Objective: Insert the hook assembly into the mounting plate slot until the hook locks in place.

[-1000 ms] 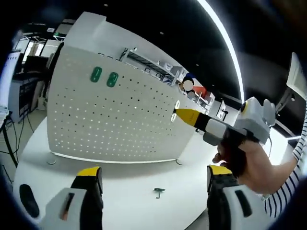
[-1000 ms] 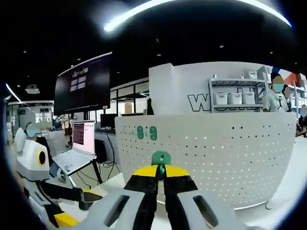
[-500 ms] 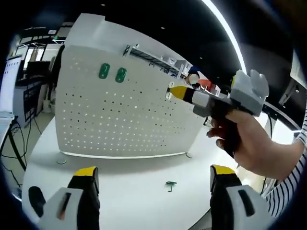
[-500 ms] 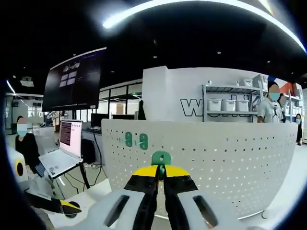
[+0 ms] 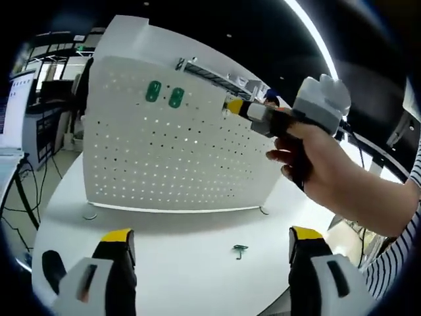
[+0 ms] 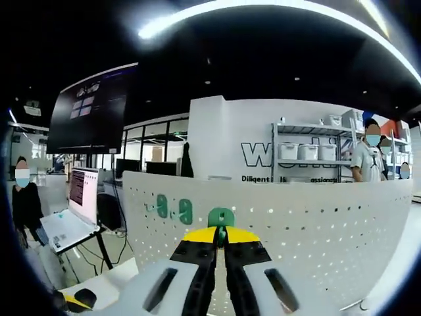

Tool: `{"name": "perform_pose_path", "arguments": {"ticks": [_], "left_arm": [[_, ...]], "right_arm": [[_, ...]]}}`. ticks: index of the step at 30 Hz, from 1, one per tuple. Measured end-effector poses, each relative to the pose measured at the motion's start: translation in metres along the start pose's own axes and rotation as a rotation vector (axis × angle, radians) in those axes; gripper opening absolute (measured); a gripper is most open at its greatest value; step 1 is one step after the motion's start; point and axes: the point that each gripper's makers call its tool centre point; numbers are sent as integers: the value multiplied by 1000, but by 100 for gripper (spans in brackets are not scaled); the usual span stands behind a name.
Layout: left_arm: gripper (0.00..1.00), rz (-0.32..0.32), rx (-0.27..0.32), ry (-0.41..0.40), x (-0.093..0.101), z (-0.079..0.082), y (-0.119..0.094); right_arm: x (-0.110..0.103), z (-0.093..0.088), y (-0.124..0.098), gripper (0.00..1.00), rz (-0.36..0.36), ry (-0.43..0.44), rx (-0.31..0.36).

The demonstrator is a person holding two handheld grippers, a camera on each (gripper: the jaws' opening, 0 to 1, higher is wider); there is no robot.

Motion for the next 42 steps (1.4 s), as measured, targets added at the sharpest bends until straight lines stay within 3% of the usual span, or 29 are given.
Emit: {"name": "perform_pose_path", "arguments": {"ticks": [5, 14, 17, 21, 26, 42], "left_arm": [[97, 13, 1, -9, -7, -1, -2], [96, 39, -23, -13, -20, -8, -5], [96, 50, -25, -20, -25, -11, -6], [96, 64, -30, -28, -30, -15, -10], [95, 76, -33, -34, -33, -18, -14], [96, 98, -52, -17, -46, -22, -19]], "right_arm": [[-8, -7, 15, 0, 7, -40, -3], [-11, -13, 31, 0, -47, -75, 0], [-6, -13, 33, 0, -97, -62, 12], [-9, -12, 38, 0, -107, -85, 22], [-6, -11, 42, 0, -140, -50, 34], [-10, -17, 51, 0, -146, -67, 39]]}}
Point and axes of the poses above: the point that each gripper's makers call its tool centre point, and the gripper's own axes: y roughly forward along the fingers, x roughly to its right, z roughly out of its top, and after that the axes turned 12 degrees about x, right-handed
